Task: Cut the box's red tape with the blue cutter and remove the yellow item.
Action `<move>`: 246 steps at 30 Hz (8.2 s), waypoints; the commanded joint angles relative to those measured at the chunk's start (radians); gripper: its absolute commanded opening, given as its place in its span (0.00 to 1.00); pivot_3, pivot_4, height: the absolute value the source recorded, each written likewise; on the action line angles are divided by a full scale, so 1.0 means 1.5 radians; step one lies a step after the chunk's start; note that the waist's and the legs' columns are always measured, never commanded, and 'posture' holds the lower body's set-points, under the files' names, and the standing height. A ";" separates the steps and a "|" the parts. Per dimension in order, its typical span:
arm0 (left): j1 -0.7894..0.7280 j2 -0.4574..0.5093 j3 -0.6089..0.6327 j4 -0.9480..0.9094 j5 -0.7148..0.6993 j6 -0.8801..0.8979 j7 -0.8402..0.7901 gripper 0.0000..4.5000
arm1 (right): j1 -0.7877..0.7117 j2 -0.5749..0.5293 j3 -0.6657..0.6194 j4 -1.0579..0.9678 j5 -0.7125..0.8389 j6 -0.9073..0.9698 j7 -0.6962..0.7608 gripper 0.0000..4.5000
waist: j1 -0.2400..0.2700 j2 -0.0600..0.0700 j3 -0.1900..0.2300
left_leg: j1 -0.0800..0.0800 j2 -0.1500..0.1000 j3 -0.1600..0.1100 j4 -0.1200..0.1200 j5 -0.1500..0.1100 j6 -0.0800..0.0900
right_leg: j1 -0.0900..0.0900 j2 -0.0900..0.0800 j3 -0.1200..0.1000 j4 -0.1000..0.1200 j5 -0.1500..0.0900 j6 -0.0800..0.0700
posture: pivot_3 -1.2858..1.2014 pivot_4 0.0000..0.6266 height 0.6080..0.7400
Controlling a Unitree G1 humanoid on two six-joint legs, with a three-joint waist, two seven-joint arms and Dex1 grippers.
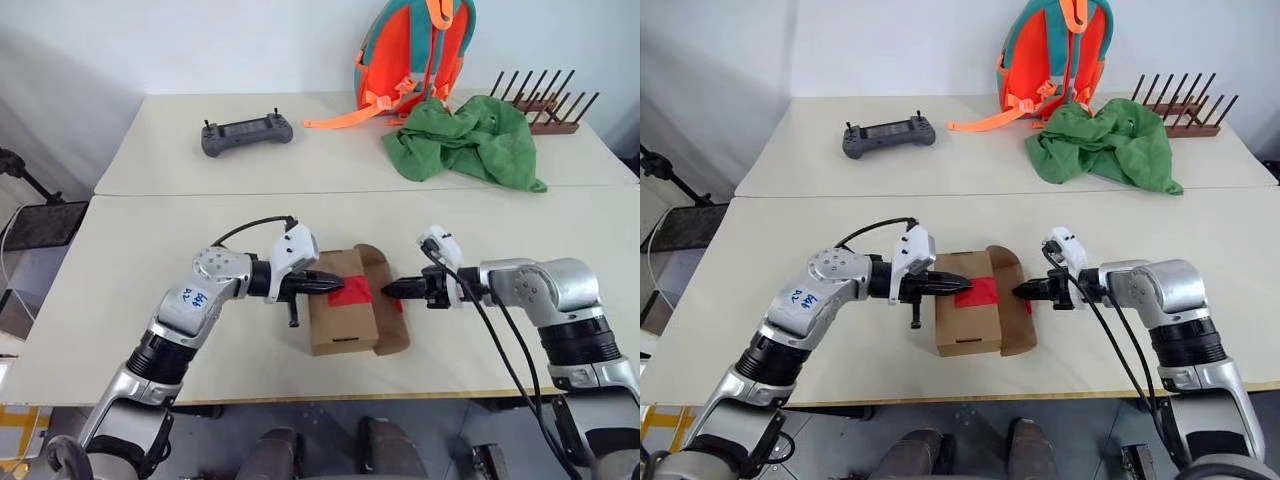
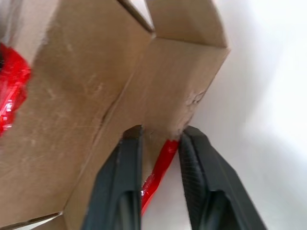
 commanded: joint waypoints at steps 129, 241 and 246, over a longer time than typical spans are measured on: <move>0.026 0.059 0.118 -0.021 -0.101 0.191 0.054 0.79 | 0.226 -0.344 -0.291 -0.277 0.041 -0.286 0.053 1.00 | 0.028 0.001 0.002 | -0.016 -0.009 0.001 0.009 -0.002 0.008 | -0.012 -0.006 -0.009 0.005 0.002 0.004 | 0.52 0.24 1.00; -0.314 0.030 -0.109 0.330 0.224 -0.201 -0.377 1.00 | 0.801 -0.112 -0.670 -0.561 0.259 -0.535 0.134 1.00 | 0.028 -0.006 0.007 | -0.012 -0.003 0.012 0.013 -0.003 0.009 | -0.011 0.000 0.002 0.007 0.005 0.008 | 0.52 0.24 1.00; -0.334 0.016 -0.122 0.376 0.258 -0.256 -0.332 0.96 | 0.809 -0.118 -0.685 -0.562 0.262 -0.531 0.147 1.00 | 0.028 -0.006 0.007 | -0.012 -0.003 0.012 0.013 -0.003 0.009 | -0.011 0.000 0.003 0.007 0.005 0.008 | 0.52 0.24 1.00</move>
